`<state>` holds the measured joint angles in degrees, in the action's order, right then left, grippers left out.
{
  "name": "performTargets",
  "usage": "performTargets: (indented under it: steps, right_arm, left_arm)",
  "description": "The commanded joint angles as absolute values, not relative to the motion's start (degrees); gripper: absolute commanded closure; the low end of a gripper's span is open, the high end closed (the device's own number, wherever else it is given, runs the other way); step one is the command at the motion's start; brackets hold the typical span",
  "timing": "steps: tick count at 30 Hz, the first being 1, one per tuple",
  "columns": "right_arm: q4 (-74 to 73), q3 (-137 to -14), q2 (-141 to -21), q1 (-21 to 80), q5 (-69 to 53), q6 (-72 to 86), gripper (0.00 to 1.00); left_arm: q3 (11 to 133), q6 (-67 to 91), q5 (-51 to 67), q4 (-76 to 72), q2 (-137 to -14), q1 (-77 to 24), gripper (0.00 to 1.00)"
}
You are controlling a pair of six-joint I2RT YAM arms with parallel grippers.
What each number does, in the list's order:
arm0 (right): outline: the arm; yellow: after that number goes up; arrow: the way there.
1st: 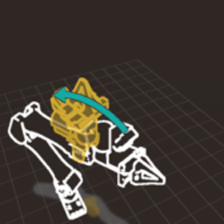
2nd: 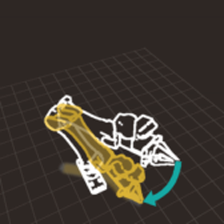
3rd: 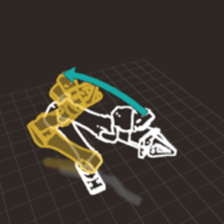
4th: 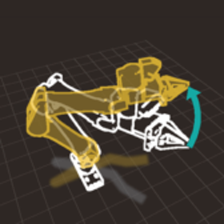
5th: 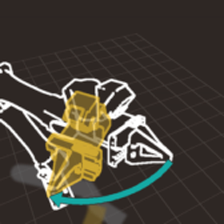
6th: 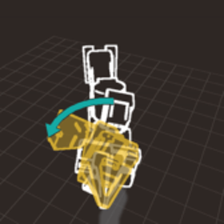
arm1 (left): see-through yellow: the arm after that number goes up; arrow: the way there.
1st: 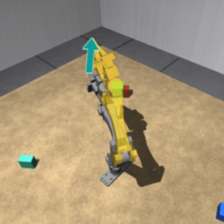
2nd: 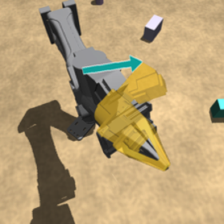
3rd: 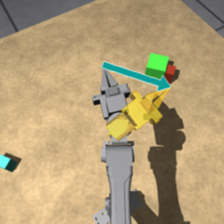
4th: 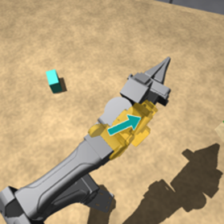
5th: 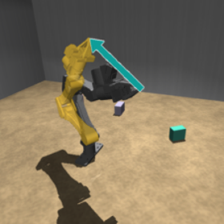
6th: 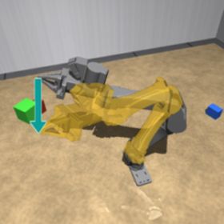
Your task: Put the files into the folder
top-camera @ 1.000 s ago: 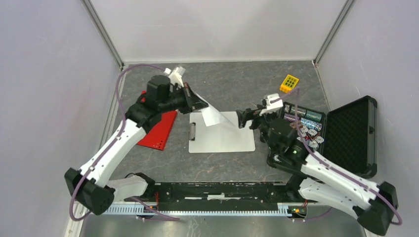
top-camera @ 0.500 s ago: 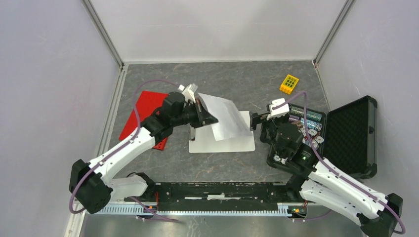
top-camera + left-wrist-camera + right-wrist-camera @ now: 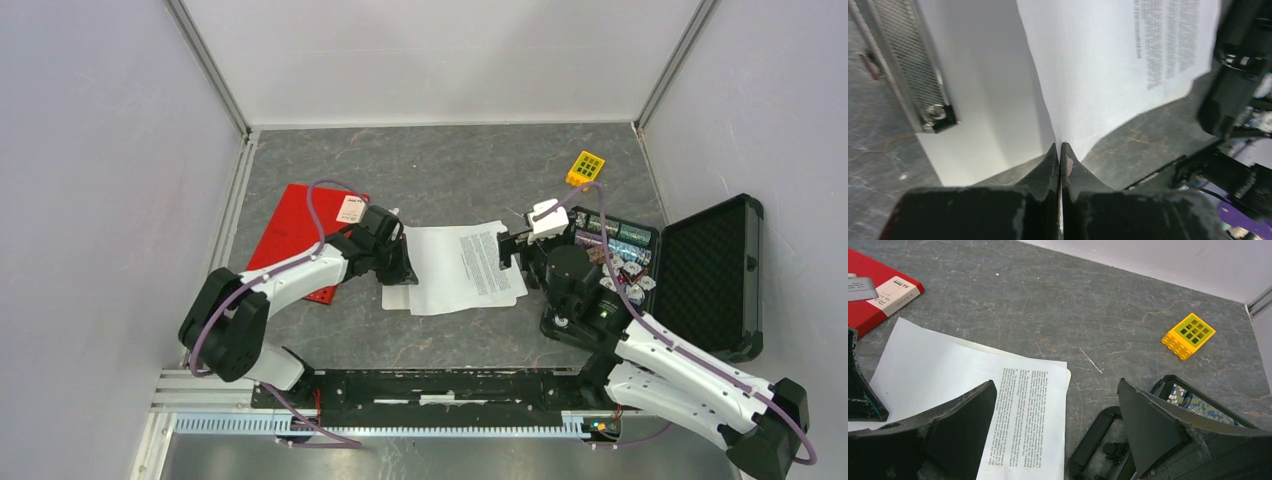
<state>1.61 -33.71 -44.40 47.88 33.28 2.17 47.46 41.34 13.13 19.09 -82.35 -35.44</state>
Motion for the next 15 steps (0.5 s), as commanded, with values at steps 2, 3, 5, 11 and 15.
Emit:
performTargets:
  steps: [2, 3, 5, 11, 15]
  right_arm:
    - [3.2, -32.8, -45.2, 47.8, 32.7, 1.7, 0.02]
    - [3.4, -32.7, -45.6, 47.8, 32.7, 1.5, 0.02]
    - [3.6, -32.7, -46.4, 47.8, 32.6, 1.3, 0.02]
    - [4.5, -32.3, -49.1, 47.8, 31.1, 1.7, 0.02]
    - [5.2, -32.1, -50.5, 47.8, 29.9, 2.5, 0.02]
  left_arm:
    - [52.6, 34.1, 7.2, 22.4, -87.1, -34.5, 0.94]
    - [53.4, 33.4, 6.3, 23.2, -88.0, -34.5, 0.93]
    - [54.7, 32.6, 5.3, 24.2, -89.3, -34.4, 0.92]
    - [56.5, 31.4, 2.5, 25.8, -91.2, -34.4, 0.83]
    - [57.1, 30.9, 1.2, 26.3, -92.0, -34.4, 0.74]
